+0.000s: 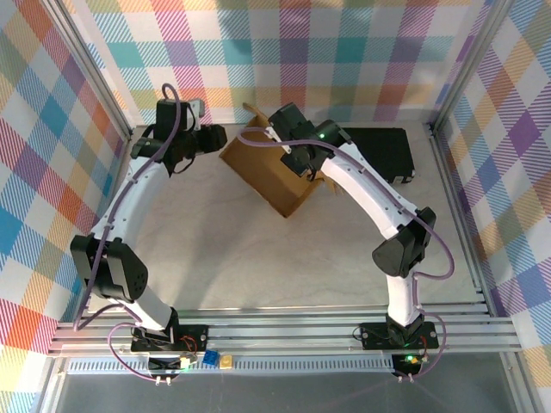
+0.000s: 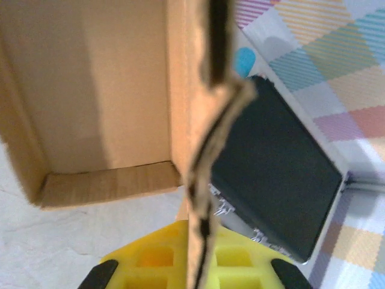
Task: Fold the paper box
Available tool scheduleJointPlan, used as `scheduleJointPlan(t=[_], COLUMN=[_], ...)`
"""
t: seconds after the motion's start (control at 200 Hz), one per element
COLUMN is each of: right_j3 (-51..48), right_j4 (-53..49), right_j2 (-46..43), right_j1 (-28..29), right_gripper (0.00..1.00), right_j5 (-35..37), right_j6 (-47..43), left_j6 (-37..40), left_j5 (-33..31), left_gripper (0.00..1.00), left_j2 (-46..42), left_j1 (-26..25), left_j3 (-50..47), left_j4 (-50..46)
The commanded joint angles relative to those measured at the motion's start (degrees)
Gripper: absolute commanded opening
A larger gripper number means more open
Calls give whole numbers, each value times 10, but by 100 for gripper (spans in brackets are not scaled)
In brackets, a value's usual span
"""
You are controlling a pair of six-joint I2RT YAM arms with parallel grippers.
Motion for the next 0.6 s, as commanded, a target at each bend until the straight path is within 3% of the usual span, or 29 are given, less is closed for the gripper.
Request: scheduleJointPlan(t=[0.0, 0.145, 0.285, 0.59], right_j3=[-25, -50, -106, -123], right_j4=[52, 71, 95, 108], right_j2=[-19, -48, -81, -89], right_j1=[3, 4, 5, 13], right_gripper=[0, 0, 0, 0], right_j5=[20, -29, -51, -67], right_j6=[-98, -148, -193, -211], left_j6=[141, 239, 293, 325], left_j5=[18, 39, 134, 165], left_gripper=[52, 59, 60, 65], left_j2=[-63, -122, -150, -122], left_j1=[1, 7, 27, 21], left_j3=[-69, -173, -221, -219], left_j4=[114, 233, 259, 254])
